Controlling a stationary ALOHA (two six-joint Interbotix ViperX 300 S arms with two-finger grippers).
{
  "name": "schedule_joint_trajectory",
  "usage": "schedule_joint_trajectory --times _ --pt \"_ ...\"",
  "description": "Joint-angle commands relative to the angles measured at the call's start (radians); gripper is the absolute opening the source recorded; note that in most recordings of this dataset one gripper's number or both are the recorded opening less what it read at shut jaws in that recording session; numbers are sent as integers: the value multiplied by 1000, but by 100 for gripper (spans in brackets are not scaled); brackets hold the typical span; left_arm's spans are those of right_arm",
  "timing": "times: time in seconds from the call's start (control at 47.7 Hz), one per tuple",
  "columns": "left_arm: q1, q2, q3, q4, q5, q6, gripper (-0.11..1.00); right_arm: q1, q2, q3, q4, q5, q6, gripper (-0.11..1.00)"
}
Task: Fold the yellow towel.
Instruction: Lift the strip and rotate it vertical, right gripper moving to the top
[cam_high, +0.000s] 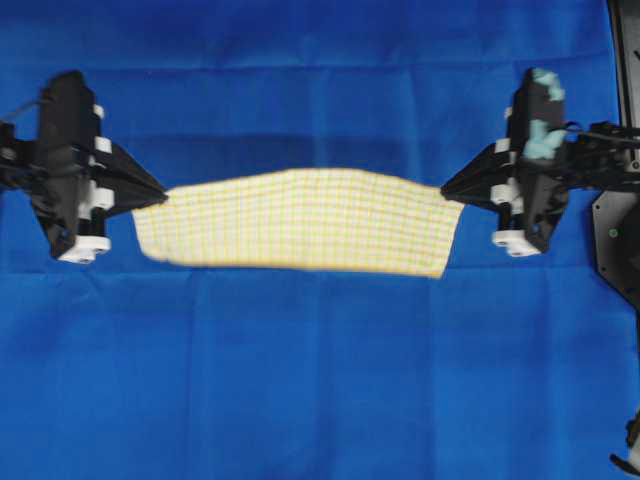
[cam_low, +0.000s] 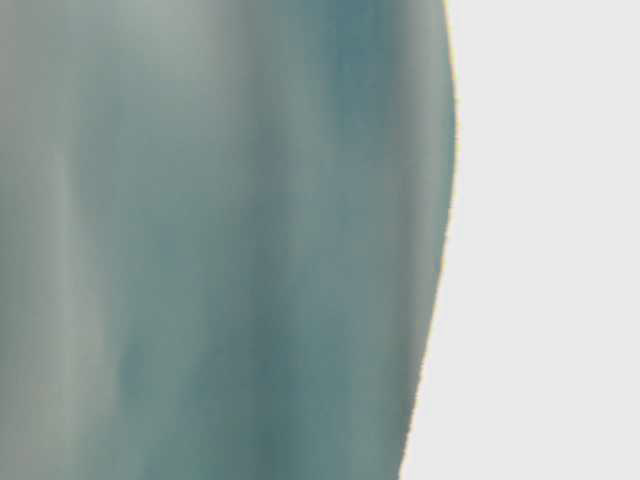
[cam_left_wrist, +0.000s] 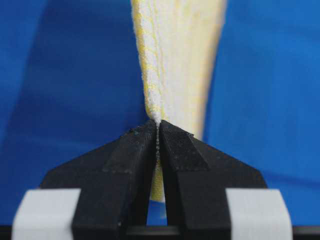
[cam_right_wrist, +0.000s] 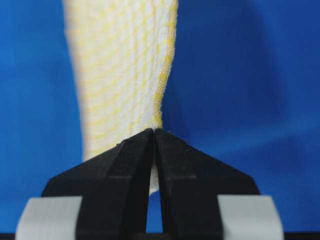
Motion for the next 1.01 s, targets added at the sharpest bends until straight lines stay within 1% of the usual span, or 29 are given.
schedule_joint_trajectory --times 0.0,0.126,0.252,0.336,0.462,0.608,0.713,0.86,0.986 --pt "-2 -46 -6 0 2 0 2 -2 -44 -21 -12 15 3 2" --pt "-3 -61 3 0 2 -3 2 -2 -67 -20 -20 18 3 2" --pt "-12 -55 0 0 2 -9 2 -6 -61 -23 -29 15 3 2" --pt "-32 -51 2 0 -6 -14 2 -28 -52 -23 -34 8 3 2" --pt "-92 -43 2 -2 -38 -25 2 -81 -20 -32 -43 -11 3 2" --pt "-173 -12 -6 -2 -120 -48 2 -156 44 -58 -80 -37 3 2" --pt "-215 20 -20 -2 -163 -49 2 -210 106 -89 -101 -66 3 2" --pt "-261 91 -60 -2 -225 -48 2 -265 192 -147 -133 -89 2 2" --pt "-285 179 -121 -2 -265 -40 2 -302 275 -218 -163 -92 2 2"
